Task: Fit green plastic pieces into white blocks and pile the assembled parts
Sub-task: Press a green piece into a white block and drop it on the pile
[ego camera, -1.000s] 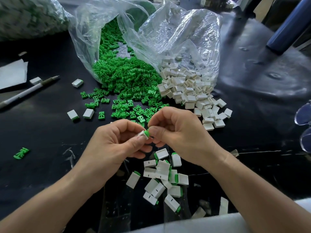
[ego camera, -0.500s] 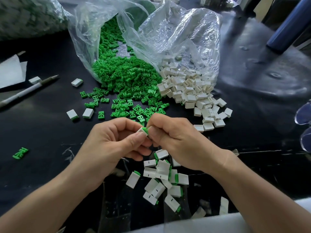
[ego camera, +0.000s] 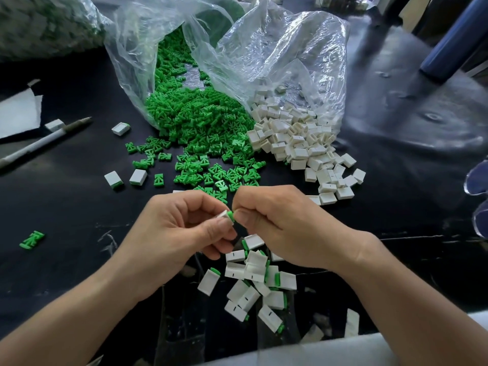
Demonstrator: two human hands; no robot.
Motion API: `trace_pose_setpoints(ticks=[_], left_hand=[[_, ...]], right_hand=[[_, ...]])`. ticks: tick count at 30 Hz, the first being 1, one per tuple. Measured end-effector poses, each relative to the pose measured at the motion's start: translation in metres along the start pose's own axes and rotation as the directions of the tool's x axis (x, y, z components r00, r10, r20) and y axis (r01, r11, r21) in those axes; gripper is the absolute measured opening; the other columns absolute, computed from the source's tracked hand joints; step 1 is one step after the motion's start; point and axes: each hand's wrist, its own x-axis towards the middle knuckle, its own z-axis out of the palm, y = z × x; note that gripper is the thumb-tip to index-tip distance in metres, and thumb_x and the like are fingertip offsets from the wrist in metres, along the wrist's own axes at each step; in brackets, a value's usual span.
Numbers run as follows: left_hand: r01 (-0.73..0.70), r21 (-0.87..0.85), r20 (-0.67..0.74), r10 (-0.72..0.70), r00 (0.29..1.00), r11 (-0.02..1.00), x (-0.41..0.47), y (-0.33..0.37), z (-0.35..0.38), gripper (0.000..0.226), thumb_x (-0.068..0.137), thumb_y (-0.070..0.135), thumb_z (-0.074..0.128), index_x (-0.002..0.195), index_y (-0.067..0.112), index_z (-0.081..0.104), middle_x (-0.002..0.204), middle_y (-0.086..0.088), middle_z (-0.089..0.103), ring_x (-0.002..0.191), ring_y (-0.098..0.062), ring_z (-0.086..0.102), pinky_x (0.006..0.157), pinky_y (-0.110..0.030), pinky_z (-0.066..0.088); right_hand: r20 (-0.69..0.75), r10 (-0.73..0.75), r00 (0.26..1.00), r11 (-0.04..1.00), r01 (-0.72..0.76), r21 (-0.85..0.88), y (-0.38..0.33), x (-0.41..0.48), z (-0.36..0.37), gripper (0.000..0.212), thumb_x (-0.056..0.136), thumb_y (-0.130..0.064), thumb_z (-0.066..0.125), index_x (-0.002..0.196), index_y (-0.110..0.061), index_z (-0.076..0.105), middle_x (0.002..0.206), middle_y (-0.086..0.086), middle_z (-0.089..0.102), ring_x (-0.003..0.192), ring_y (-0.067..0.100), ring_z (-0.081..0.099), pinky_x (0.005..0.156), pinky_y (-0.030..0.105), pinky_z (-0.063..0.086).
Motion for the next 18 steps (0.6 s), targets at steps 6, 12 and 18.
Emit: trace_pose_setpoints(ticks=[6, 12, 18], left_hand=[[-0.027, 0.141, 0.02, 0.025, 0.999, 0.99, -0.0013, -0.0053, 0.0017, 0.018, 0.062, 0.02, 0.065, 0.072, 0.006, 0.068, 0.064, -0.011, 0.069, 0.054, -0.018, 0.067, 0.049, -0.023, 0.053], [-0.073, 0.265, 0.063, 0.058, 0.996, 0.961, -0.0045, -0.01, 0.0017, 0.017, 0.077, -0.003, 0.067, 0.067, 0.012, 0.065, 0.059, -0.009, 0.067, 0.05, -0.014, 0.065, 0.046, -0.019, 0.049], [-0.091, 0.328, 0.082, 0.068, 0.994, 0.94, -0.0052, -0.0105, 0.002, 0.022, 0.076, -0.004, 0.068, 0.063, 0.013, 0.064, 0.056, -0.006, 0.066, 0.047, -0.013, 0.064, 0.045, -0.018, 0.048]], right_hand=[[0.104, -0.035, 0.994, 0.979, 0.055, -0.195, -0.0027, 0.0001, -0.0002, 0.02, 0.094, -0.014, 0.046, 0.076, -0.017, 0.038, 0.067, -0.002, 0.043, 0.063, 0.021, 0.04, 0.059, 0.04, 0.037], [0.197, -0.061, 0.979, 0.951, 0.117, -0.287, -0.0063, -0.0009, -0.0025, 0.025, 0.089, -0.008, 0.05, 0.077, -0.022, 0.033, 0.068, -0.007, 0.036, 0.063, 0.021, 0.039, 0.054, 0.036, 0.033], [0.254, -0.053, 0.966, 0.936, 0.137, -0.326, -0.0075, -0.0019, -0.0039, 0.023, 0.085, -0.005, 0.049, 0.076, -0.021, 0.034, 0.064, -0.01, 0.03, 0.063, 0.019, 0.037, 0.056, 0.038, 0.036]])
